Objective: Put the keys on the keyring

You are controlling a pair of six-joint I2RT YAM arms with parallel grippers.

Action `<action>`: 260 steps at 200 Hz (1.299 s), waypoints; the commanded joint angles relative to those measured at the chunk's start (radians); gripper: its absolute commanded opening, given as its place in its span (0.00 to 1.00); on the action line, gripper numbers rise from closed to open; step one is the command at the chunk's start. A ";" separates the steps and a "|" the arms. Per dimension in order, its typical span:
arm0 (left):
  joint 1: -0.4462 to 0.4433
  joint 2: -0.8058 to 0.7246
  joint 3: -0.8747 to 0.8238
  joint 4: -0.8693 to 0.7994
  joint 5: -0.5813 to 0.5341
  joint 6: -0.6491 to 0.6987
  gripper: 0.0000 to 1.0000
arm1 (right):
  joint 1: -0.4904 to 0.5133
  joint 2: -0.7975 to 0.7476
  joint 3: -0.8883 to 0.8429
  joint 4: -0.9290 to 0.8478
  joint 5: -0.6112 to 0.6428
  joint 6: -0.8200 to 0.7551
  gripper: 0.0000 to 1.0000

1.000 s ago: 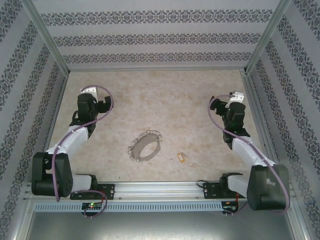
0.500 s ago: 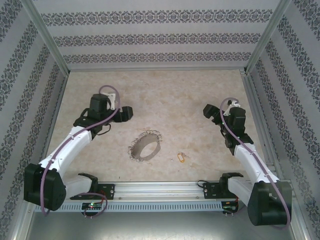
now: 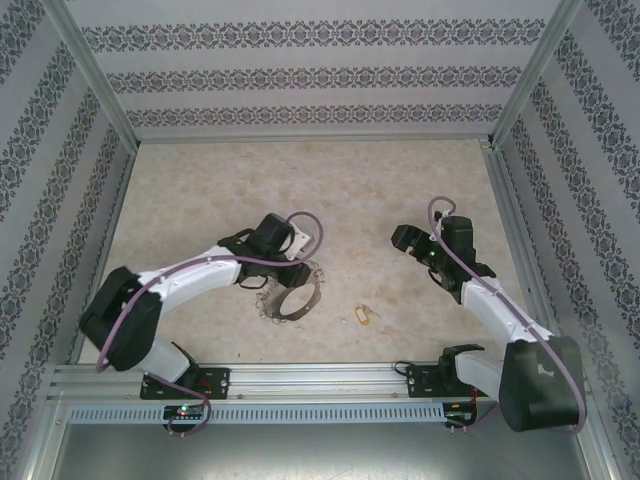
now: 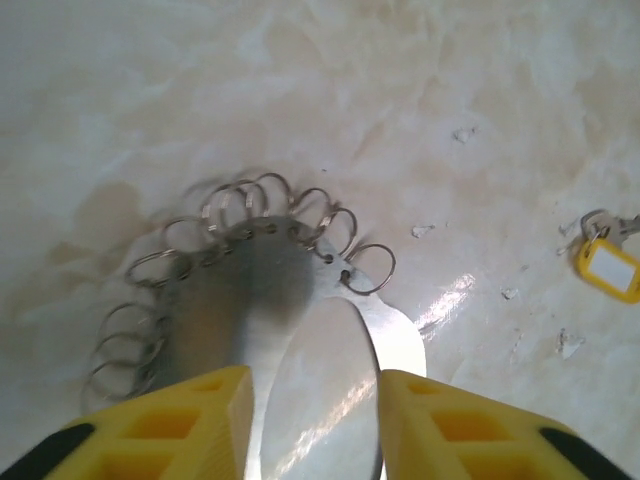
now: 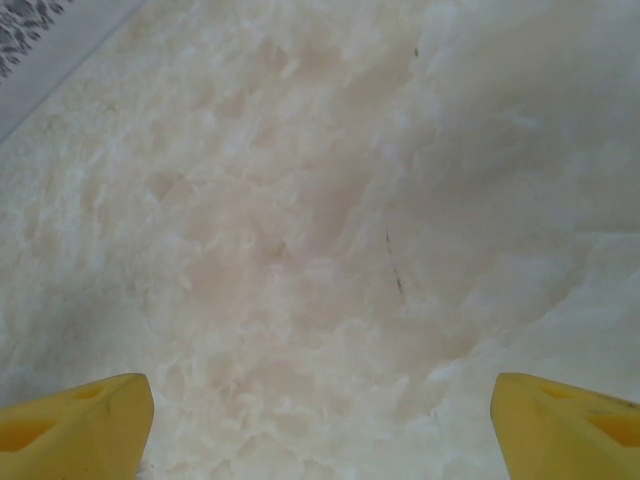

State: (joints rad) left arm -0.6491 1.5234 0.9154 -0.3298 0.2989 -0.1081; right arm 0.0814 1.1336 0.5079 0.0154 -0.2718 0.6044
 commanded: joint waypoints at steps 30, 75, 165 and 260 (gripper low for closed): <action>-0.046 0.085 0.050 0.059 0.029 0.044 0.28 | 0.009 0.109 0.043 0.049 -0.064 0.049 0.87; -0.092 0.107 0.023 0.117 0.010 0.021 0.27 | 0.008 0.097 0.049 0.046 -0.048 0.046 0.87; -0.103 0.127 -0.032 0.229 -0.093 0.005 0.27 | -0.002 0.061 0.026 0.047 -0.044 0.047 0.87; -0.104 0.106 -0.052 0.215 -0.123 0.038 0.23 | -0.020 0.038 0.008 0.040 -0.033 0.049 0.88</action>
State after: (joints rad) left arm -0.7406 1.6432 0.8787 -0.1184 0.2001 -0.0891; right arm 0.0715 1.1934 0.5285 0.0486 -0.3080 0.6491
